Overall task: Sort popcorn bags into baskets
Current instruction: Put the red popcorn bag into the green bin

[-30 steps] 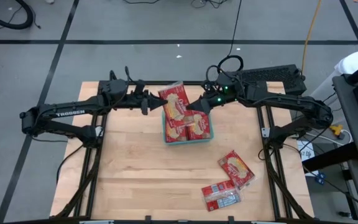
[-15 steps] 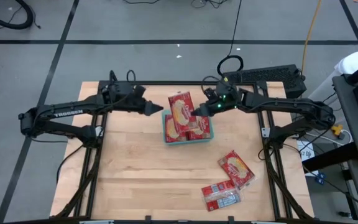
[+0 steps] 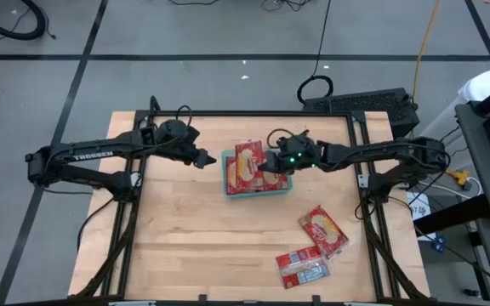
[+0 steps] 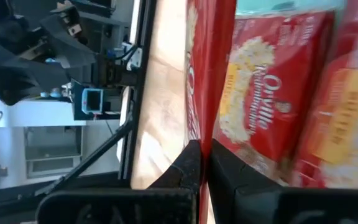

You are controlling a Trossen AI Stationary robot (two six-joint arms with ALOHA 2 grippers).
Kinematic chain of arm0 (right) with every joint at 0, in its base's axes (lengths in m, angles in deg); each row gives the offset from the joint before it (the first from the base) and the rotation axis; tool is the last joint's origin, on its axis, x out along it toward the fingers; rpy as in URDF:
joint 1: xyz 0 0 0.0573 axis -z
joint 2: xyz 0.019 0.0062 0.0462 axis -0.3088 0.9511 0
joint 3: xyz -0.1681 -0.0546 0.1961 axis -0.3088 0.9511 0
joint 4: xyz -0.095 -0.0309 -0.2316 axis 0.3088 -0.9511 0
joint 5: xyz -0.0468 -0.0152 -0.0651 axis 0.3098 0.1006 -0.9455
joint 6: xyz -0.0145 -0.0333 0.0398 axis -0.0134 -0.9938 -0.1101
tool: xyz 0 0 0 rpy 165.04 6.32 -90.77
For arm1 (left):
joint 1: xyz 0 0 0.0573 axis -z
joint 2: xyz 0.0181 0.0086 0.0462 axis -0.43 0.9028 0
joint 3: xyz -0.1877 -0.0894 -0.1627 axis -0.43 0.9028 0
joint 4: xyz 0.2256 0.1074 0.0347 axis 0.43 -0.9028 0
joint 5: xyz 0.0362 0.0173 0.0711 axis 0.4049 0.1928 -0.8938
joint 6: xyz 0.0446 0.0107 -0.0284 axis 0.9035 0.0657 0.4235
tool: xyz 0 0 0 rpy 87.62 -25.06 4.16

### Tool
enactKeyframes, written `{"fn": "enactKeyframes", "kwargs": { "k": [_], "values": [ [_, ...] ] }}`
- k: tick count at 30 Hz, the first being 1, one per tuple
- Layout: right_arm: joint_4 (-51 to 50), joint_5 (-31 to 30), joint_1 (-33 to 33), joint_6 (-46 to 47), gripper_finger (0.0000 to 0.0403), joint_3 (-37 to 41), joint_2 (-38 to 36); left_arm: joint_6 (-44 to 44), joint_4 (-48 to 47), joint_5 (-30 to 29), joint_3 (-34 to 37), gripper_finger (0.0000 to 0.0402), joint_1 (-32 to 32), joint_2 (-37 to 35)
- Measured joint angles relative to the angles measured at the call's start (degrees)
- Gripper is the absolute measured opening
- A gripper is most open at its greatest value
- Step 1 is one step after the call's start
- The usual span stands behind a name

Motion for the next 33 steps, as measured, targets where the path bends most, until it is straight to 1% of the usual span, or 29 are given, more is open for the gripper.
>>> {"fn": "enactKeyframes", "kwargs": {
  "k": [3,8,13,16,21,24,26,30,33],
  "values": [
    [0.0,-1.4,-1.1,0.7,0.0003,-2.1,2.8,0.9,-1.2,0.0,0.0,0.0178,0.0,0.0],
    [-3.8,-0.9,-1.6,1.3,0.0003,-7.2,8.9,3.9,-2.1,0.0,0.0,0.0168,0.0,0.0],
    [-6.9,1.8,-1.5,0.5,0.0003,-11.9,14.7,5.8,-2.6,0.4,0.0,0.017,0.0,0.0],
    [-7.5,3.4,-1.2,0.3,0.0003,-13.5,17.1,6.5,-4.2,0.5,0.0,0.017,0.3,0.0],
    [-7.6,3.5,-1.1,0.4,0.0004,-14.4,18.6,7.5,-8.4,0.5,0.0,0.017,1.2,0.0],
    [-8.4,2.8,-1.1,0.5,0.002,-14.4,18.6,9.3,-10.0,0.5,0.0,0.017,2.1,0.0],
    [-9.1,1.9,-1.1,0.8,0.0037,-14.4,18.6,10.5,-11.0,0.5,0.0,0.017,2.6,0.0],
    [-9.1,1.8,-1.1,1.3,0.0076,-14.4,18.6,12.5,-11.5,0.5,0.0,0.017,2.8,0.0],
    [-10.8,1.8,-1.0,1.1,0.0097,-14.4,18.3,13.4,-11.4,0.5,0.0,0.017,2.8,0.0]
  ]
}}
